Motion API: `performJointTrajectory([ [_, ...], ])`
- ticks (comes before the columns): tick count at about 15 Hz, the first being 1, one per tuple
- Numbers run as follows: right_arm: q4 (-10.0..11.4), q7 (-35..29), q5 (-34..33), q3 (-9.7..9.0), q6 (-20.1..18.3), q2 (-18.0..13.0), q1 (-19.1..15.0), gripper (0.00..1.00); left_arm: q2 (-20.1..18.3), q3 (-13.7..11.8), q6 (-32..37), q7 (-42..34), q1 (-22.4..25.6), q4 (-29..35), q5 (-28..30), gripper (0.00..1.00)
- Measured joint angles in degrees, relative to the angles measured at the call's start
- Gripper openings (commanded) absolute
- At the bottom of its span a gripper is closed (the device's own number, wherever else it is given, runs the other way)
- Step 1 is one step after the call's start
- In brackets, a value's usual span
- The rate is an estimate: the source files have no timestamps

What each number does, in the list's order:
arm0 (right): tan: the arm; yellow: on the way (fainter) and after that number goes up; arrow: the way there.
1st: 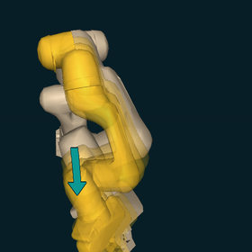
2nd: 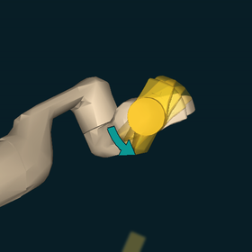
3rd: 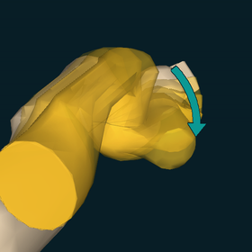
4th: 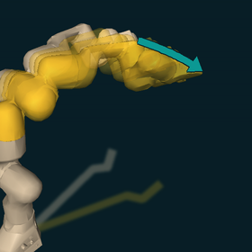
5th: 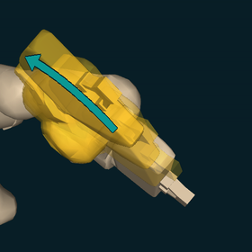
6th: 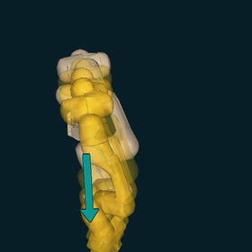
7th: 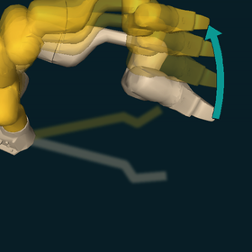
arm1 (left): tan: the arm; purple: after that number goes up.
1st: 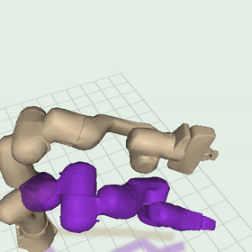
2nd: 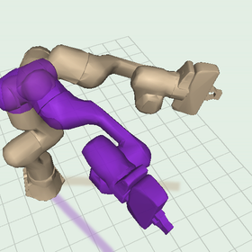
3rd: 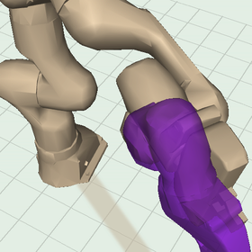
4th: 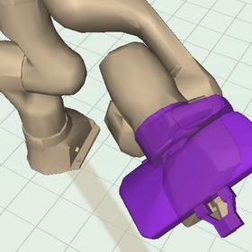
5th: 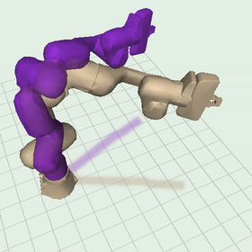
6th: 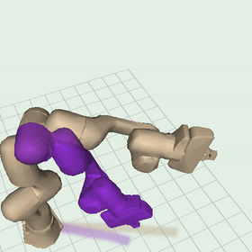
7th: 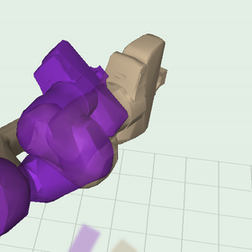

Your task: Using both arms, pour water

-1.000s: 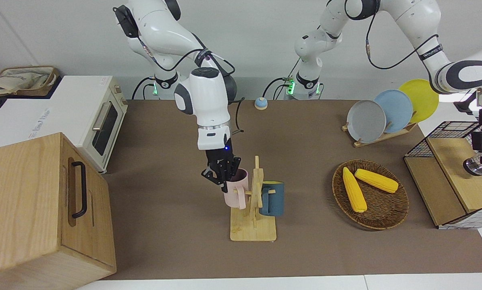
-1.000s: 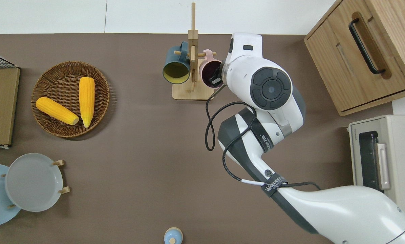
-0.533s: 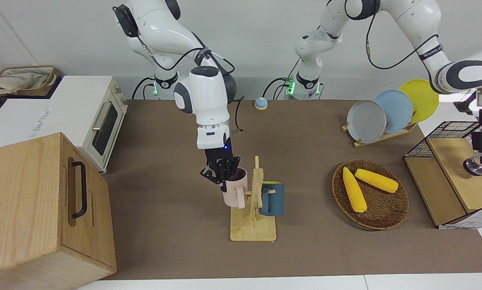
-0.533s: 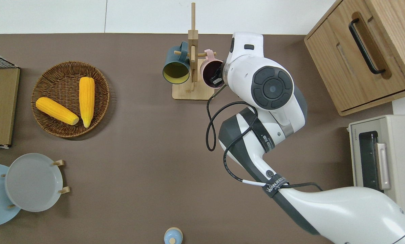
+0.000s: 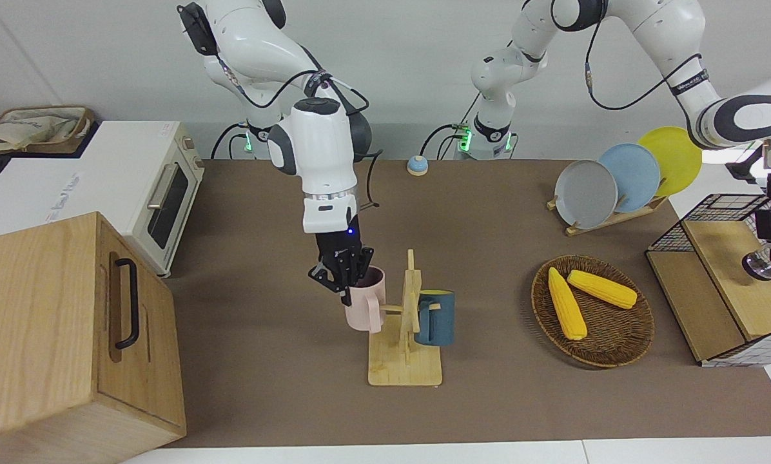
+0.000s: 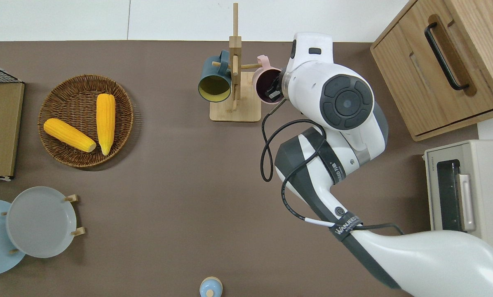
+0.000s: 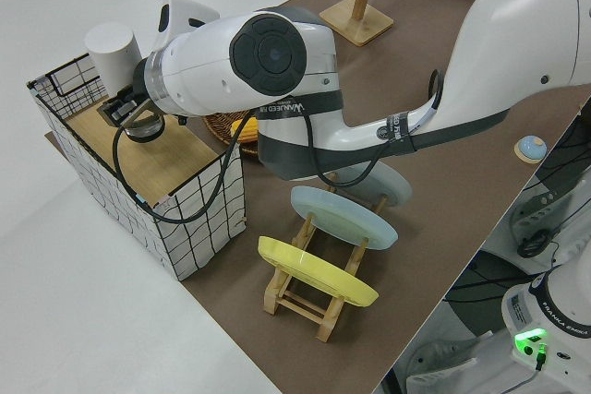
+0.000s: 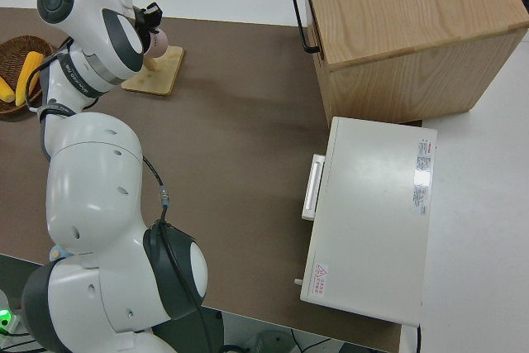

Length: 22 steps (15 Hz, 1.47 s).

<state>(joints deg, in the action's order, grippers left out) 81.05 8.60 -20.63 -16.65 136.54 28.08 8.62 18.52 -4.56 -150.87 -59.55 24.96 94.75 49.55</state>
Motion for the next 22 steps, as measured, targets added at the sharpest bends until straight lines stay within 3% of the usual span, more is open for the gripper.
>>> performJointTrajectory([
  [5, 0.0, 1.6, 0.6, 0.0, -0.3, -0.2, -0.7, 0.019, -1.2, 0.0, 0.1, 1.6, -0.1, 0.2, -0.5, 0.0],
  [15, 0.5, 5.4, 2.7, -0.02, -1.9, -1.4, -3.4, 0.019, -5.4, 0.7, 1.1, 11.6, -0.8, 1.9, -9.5, 0.0],
  [22, 3.7, 8.9, 4.1, -0.01, -3.0, -4.1, -7.1, 0.019, -9.1, 0.8, 3.6, 20.0, -2.5, 3.6, -16.7, 0.0],
])
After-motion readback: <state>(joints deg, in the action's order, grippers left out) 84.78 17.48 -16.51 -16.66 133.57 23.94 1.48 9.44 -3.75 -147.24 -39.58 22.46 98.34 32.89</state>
